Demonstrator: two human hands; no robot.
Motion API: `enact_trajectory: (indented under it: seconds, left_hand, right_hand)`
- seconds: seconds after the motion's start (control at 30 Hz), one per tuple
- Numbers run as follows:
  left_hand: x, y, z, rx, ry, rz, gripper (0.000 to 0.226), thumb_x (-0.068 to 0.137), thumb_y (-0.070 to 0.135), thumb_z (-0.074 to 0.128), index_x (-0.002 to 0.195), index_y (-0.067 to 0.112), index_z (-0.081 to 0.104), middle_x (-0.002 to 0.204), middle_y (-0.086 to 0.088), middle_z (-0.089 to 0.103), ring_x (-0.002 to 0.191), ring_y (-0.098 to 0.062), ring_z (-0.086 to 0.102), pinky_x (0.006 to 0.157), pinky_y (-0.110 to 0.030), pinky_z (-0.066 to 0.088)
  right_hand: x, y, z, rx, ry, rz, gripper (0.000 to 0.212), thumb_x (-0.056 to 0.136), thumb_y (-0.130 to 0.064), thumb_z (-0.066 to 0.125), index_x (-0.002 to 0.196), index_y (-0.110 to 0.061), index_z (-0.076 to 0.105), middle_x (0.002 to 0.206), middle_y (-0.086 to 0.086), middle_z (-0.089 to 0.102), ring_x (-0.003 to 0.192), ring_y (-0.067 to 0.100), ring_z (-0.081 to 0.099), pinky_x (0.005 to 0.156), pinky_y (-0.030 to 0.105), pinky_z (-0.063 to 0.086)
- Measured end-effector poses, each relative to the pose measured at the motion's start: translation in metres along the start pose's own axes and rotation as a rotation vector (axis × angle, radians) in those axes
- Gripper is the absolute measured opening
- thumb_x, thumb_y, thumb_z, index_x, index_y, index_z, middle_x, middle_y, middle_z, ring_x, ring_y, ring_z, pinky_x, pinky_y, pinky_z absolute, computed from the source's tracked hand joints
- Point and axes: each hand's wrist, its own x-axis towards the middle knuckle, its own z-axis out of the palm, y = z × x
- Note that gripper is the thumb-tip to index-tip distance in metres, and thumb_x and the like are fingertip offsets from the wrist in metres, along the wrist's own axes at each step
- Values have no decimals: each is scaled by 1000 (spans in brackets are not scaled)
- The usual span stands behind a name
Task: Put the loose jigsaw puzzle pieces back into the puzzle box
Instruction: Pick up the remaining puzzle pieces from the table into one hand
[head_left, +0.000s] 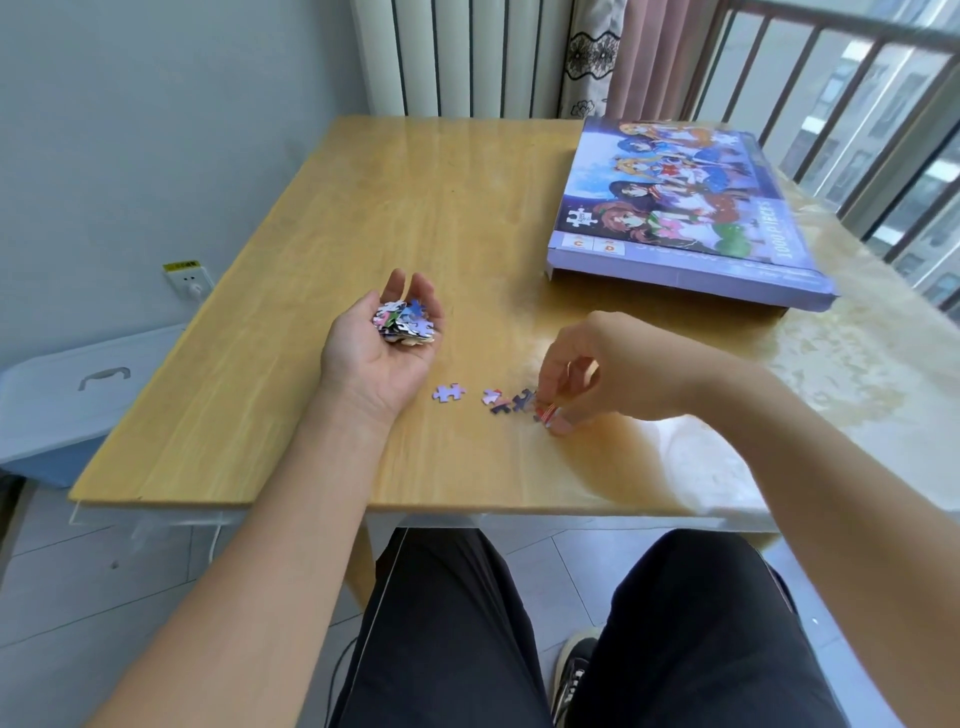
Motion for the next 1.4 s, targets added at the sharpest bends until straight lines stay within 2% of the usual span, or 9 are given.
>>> enact_trajectory:
  seconds: [0.13, 0.43, 0.57, 0.77, 0.93, 1.0, 1.1, 1.27, 1.4]
  left_hand:
    - [1, 2, -2, 40, 2, -4, 34, 106, 21, 36, 98, 4, 64, 94, -15, 67, 88, -23, 66, 67, -28, 51]
    - [2, 0, -1, 34, 3, -10, 36, 107, 22, 36, 98, 2, 65, 95, -15, 65, 86, -24, 66, 70, -32, 52]
    - [2, 0, 0, 24, 8, -4, 36, 107, 22, 37, 97, 1, 65, 82, -17, 69, 79, -25, 67, 70, -32, 53]
    - [2, 0, 0, 43, 13, -3, 37, 107, 23, 36, 97, 0, 65, 85, -18, 67, 80, -26, 66, 76, -32, 54]
    - [2, -2, 1, 131, 4, 6, 39, 108, 26, 34, 96, 5, 64, 94, -17, 65, 81, -26, 65, 80, -34, 52]
    - [3, -1, 0, 142, 16, 17, 39, 108, 27, 35, 97, 5, 64, 92, -16, 67, 82, -26, 66, 79, -36, 55]
    - [3, 0, 0, 93, -8, 7, 38, 108, 25, 35, 97, 3, 64, 93, -17, 66, 78, -27, 67, 77, -37, 57]
    - [4, -2, 0, 36, -1, -5, 36, 107, 22, 37, 96, 0, 63, 92, -18, 63, 79, -28, 64, 75, -36, 56]
    - [3, -2, 1, 25, -2, -8, 35, 106, 21, 40, 95, -1, 64, 90, -17, 63, 80, -26, 64, 75, -34, 55]
  right_hand:
    - [0, -3, 0, 8, -42, -8, 17, 71, -27, 91, 82, -28, 78, 76, -10, 73, 68, 1, 65, 56, 10, 44]
    - [-7, -4, 3, -15, 3, -42, 16, 74, -26, 89, 80, -29, 74, 74, -16, 73, 71, 1, 66, 64, 20, 53]
    - [-9, -2, 5, 14, 26, -70, 17, 75, -20, 88, 78, -26, 72, 75, -15, 73, 70, 1, 66, 61, 18, 52]
    - [3, -13, -3, 430, 42, -157, 17, 82, -1, 80, 88, -8, 66, 77, 11, 72, 68, 20, 63, 65, 28, 50]
    - [53, -61, -1, 735, 227, -72, 17, 83, 0, 78, 87, -7, 63, 70, 5, 66, 60, 14, 56, 56, 25, 43]
    - [68, -74, 1, 651, 298, -31, 13, 85, -3, 77, 92, -6, 67, 80, 6, 71, 63, 12, 60, 59, 27, 47]
    - [62, -66, -6, 231, 432, -108, 17, 84, -16, 80, 99, -10, 74, 89, -2, 72, 65, 6, 60, 61, 19, 49]
    - [22, -25, -9, -76, 5, -68, 30, 70, -23, 91, 96, -29, 76, 86, -15, 71, 75, 0, 67, 63, 15, 52]
    - [12, -11, 2, -20, -6, -65, 27, 70, -25, 91, 93, -28, 78, 85, -12, 69, 76, -1, 65, 69, 28, 56]
